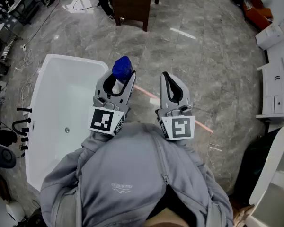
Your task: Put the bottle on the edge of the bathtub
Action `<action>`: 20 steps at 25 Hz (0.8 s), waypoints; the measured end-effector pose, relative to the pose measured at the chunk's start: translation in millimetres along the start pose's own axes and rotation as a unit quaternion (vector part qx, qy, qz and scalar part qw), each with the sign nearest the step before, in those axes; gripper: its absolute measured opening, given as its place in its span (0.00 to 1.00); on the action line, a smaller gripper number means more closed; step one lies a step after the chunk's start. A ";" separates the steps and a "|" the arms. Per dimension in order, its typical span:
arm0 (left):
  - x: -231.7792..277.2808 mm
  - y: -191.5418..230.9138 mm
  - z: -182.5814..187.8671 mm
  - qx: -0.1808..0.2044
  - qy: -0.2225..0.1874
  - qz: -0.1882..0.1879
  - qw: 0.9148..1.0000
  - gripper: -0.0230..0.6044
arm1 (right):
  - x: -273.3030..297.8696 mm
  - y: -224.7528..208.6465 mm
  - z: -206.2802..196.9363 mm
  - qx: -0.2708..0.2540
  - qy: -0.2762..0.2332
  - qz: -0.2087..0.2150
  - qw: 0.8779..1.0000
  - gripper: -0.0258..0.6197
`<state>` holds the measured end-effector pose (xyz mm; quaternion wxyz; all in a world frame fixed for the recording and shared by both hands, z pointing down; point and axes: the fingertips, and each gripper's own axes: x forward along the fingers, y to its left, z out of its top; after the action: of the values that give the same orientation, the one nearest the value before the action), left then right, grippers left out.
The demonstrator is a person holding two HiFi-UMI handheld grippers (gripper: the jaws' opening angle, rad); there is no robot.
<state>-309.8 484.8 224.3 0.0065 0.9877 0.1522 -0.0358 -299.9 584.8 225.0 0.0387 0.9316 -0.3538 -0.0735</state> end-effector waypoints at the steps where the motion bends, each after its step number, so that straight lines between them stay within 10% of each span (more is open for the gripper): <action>1: 2.2 -0.4 -0.1 0.000 0.000 0.001 1.000 0.29 | 0.8 -3.8 0.6 0.003 0.001 -0.003 1.000 0.04; 20: 27.2 23.0 -19.7 -0.007 0.007 0.031 0.999 0.29 | 29.2 -21.0 -22.2 0.031 0.005 0.013 0.999 0.04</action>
<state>-275.6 471.5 242.0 0.0136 0.9921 0.1214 -0.0273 -260.9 581.5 241.1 0.0126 0.9280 -0.3679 -0.0569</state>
